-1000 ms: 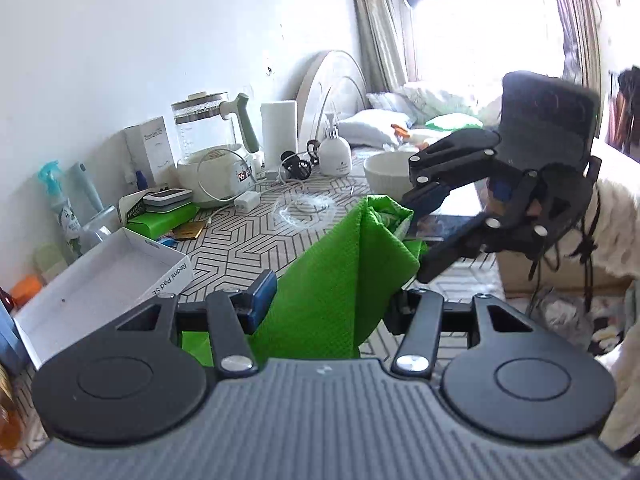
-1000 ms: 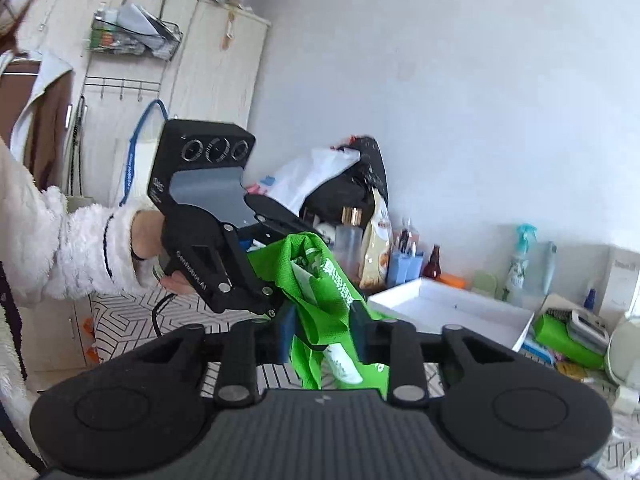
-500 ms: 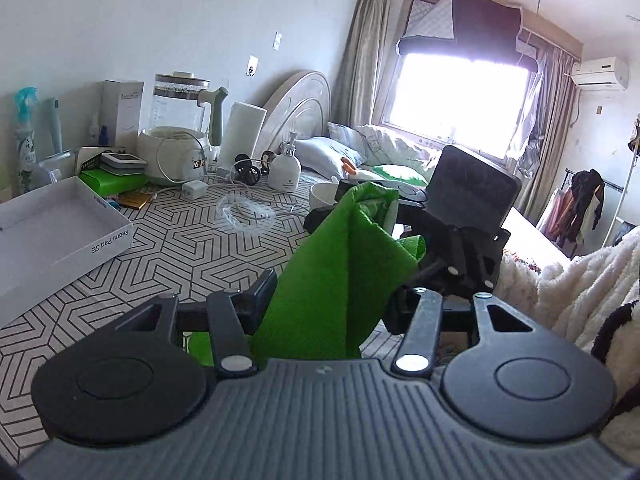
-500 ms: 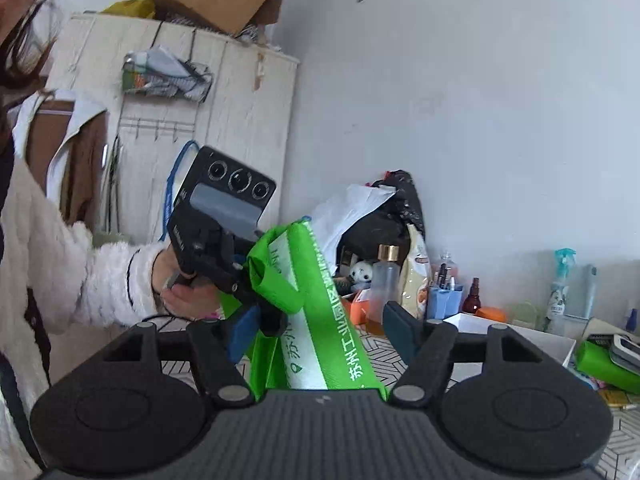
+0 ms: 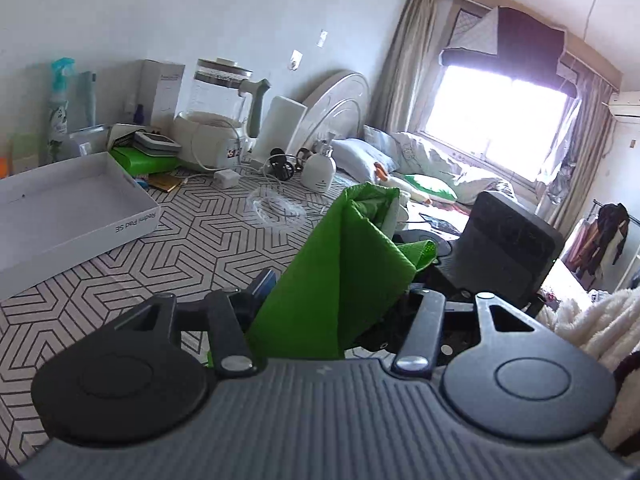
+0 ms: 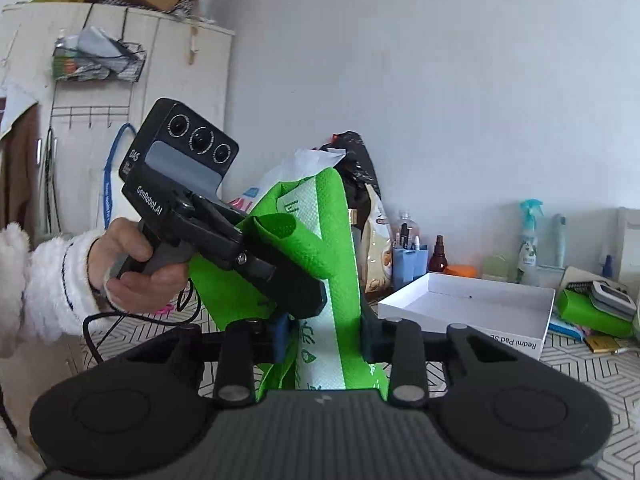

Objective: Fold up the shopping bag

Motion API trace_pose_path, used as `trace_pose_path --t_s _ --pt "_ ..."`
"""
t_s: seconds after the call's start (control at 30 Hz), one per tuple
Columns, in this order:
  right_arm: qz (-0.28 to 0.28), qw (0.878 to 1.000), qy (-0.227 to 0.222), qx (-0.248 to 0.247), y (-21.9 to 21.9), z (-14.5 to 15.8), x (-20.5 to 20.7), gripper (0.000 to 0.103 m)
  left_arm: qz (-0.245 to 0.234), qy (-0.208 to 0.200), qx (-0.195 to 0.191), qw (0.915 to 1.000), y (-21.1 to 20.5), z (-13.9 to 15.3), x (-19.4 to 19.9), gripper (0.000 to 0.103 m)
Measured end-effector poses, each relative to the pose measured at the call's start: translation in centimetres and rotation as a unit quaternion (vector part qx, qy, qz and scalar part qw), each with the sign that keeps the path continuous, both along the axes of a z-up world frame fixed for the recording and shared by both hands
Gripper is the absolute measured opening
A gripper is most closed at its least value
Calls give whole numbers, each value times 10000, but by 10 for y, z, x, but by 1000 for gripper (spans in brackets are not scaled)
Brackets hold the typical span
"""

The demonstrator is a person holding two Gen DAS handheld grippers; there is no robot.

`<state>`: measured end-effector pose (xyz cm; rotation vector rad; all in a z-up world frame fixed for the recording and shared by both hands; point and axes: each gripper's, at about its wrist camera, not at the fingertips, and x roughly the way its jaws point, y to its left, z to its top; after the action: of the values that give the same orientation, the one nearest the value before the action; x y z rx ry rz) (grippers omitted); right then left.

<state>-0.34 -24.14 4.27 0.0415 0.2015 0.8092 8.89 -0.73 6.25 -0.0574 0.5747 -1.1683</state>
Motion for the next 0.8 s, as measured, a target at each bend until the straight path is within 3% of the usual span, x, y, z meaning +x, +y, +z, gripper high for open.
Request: trace_pose_path --t_s 0.13,0.3,0.5,0.63,0.8 --pt "15 9979 265 587 -10 1 7 31 267 51 -307 9992 12 13 -1 60" --pt "-150 9914 664 1114 -31 3 13 31 595 17 -714 9957 42 25 -6 81" --pt "-114 9803 937 1735 -56 -4 19 31 649 115 -1143 9913 65 23 -4 81" --pt "93 9744 999 2011 -64 -3 22 31 375 484 -1622 9849 73 19 4 81" --pt "239 9671 953 2347 -78 0 19 31 922 558 -1670 9800 84 13 18 81"
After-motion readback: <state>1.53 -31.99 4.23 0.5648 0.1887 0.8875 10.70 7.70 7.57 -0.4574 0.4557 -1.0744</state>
